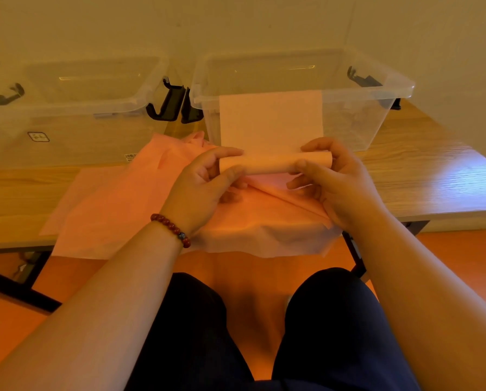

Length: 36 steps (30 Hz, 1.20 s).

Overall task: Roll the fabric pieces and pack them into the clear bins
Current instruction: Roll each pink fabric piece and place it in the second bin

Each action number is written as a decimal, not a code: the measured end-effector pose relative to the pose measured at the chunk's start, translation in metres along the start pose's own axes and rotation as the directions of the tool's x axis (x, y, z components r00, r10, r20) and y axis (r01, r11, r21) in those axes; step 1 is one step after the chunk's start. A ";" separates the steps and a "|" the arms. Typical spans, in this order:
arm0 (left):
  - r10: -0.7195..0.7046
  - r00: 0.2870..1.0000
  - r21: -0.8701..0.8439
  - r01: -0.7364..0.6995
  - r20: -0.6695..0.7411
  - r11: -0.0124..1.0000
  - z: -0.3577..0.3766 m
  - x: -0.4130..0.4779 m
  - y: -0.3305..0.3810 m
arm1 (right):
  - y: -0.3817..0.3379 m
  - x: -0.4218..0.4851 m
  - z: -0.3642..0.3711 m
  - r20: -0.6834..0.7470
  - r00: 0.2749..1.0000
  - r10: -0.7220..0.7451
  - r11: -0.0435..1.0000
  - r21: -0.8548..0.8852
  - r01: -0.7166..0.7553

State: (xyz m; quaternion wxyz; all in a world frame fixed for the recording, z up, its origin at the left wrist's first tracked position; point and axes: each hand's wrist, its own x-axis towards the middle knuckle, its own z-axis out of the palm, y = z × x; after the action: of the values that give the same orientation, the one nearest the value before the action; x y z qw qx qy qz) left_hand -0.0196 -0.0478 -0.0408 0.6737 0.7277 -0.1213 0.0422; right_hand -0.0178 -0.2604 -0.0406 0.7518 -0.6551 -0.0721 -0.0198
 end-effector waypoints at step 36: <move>-0.012 1.000 0.030 0.011 0.026 0.999 -0.002 0.001 -0.003 | 0.001 -0.001 0.002 -0.042 0.999 -0.029 0.999 -0.041 0.027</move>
State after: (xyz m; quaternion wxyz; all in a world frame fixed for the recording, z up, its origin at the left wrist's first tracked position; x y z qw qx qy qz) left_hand -0.0182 -0.0461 -0.0430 0.6613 0.7390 -0.1252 0.0306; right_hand -0.0193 -0.2582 -0.0416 0.7395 -0.6685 -0.0648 -0.0459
